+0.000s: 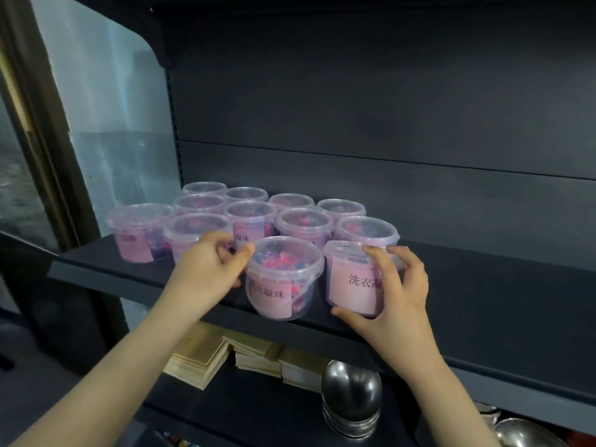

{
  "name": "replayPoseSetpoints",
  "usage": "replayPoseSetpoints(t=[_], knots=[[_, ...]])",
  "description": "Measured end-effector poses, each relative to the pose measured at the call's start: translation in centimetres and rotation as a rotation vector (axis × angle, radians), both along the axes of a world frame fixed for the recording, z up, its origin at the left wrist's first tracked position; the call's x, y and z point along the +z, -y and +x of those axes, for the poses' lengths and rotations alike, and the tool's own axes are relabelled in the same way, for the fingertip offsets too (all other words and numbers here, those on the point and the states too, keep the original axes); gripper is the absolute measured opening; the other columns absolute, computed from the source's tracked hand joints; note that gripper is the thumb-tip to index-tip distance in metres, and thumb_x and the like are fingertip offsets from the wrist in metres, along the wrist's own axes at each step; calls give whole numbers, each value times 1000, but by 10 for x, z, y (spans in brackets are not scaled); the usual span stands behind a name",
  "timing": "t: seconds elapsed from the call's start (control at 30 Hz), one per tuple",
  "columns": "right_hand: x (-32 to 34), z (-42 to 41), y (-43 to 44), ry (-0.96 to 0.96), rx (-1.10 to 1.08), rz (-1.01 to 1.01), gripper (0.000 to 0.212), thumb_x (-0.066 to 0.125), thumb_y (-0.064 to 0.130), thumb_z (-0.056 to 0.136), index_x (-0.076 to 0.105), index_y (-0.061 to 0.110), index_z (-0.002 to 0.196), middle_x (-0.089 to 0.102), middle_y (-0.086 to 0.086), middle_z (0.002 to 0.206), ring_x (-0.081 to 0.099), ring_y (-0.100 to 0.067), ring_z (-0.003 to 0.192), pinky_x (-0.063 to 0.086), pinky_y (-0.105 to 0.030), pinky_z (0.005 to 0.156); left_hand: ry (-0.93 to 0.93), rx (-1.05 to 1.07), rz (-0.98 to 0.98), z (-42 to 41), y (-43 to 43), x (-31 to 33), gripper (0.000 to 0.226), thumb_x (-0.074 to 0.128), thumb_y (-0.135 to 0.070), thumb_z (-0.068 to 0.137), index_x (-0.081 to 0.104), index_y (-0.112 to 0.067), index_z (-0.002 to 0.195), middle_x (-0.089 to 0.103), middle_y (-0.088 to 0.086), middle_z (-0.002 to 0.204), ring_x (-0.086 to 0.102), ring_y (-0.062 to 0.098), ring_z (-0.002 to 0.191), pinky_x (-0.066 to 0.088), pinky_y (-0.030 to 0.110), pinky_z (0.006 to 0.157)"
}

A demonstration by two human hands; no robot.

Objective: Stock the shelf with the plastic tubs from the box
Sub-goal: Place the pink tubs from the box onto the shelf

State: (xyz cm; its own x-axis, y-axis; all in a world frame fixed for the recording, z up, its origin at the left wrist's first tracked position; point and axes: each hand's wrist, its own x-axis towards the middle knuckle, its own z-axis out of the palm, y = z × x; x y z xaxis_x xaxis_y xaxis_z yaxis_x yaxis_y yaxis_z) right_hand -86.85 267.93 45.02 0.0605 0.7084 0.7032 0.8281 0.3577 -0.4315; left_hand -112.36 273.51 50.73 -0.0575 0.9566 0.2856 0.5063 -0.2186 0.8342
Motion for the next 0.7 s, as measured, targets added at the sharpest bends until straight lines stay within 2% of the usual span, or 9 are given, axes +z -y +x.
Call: replayPoseSetpoints(t=[0.07, 0.1, 0.2, 0.27, 0.33, 0.47, 0.57, 0.63, 0.7], knots=[[-2, -2, -1, 14, -18, 1, 96, 86, 46, 60, 30, 49, 138, 15, 8, 145, 17, -19, 138, 28, -33, 104, -309, -84, 327, -9, 2, -4, 31, 55, -44, 89, 49, -33, 118, 61, -13, 102, 60, 0, 92, 50, 23, 80], [-2, -3, 0, 17, -23, 1, 94, 84, 47, 61, 30, 49, 138, 17, 8, 144, 18, -18, 138, 29, -32, 103, -410, -211, 402, -14, 1, -6, 35, 51, -47, 90, 47, -36, 123, 55, -20, 113, 53, -5, 105, 45, 19, 87], [-1, -5, 2, -25, -17, 15, 70, 73, 53, 72, 42, 44, 135, 28, 11, 139, 23, -15, 136, 28, -27, 105, -543, -515, 359, -29, -9, -13, 44, 41, -57, 90, 41, -41, 130, 39, -32, 130, 33, -14, 125, 32, 15, 100], [0, -7, 3, -82, -25, 70, 50, 62, 51, 81, 56, 35, 128, 42, 7, 133, 36, -16, 130, 29, -21, 108, -621, -509, 499, -36, -22, -17, 46, 43, -60, 91, 48, -34, 129, 44, -24, 128, 36, -9, 122, 31, 17, 101], [1, -11, 3, -117, -47, 87, 41, 56, 45, 85, 65, 26, 119, 51, 4, 126, 45, -16, 124, 29, -17, 107, -674, -433, 642, -38, -32, -18, 49, 44, -62, 89, 57, -28, 121, 52, -16, 116, 45, 1, 112, 36, 21, 94], [5, -26, 1, -114, -126, 39, 28, 67, 36, 84, 67, 26, 110, 53, 9, 119, 47, -10, 121, 28, -11, 104, -719, -306, 753, -33, -44, -18, 52, 44, -60, 85, 66, -20, 109, 57, -6, 101, 53, 16, 97, 42, 29, 81], [11, -34, 1, -127, -176, 6, 24, 72, 23, 82, 67, 24, 106, 53, 10, 114, 50, -13, 118, 32, -14, 101, -741, -356, 814, -39, -50, -18, 47, 44, -55, 88, 67, -21, 112, 62, -6, 106, 56, 18, 102, 43, 36, 88], [15, -38, 1, -120, -195, -13, 25, 73, 21, 81, 68, 24, 105, 55, 8, 112, 51, -14, 116, 35, -22, 101, -772, -377, 852, -49, -55, -16, 44, 44, -52, 89, 67, -24, 115, 65, -8, 112, 57, 17, 108, 40, 38, 96], [15, -43, -2, -116, -217, -16, 24, 74, 20, 80, 68, 25, 103, 56, 7, 110, 51, -15, 115, 36, -23, 99, -811, -372, 884, -56, -63, -16, 43, 44, -52, 90, 66, -25, 116, 66, -9, 115, 59, 15, 110, 37, 38, 101]])
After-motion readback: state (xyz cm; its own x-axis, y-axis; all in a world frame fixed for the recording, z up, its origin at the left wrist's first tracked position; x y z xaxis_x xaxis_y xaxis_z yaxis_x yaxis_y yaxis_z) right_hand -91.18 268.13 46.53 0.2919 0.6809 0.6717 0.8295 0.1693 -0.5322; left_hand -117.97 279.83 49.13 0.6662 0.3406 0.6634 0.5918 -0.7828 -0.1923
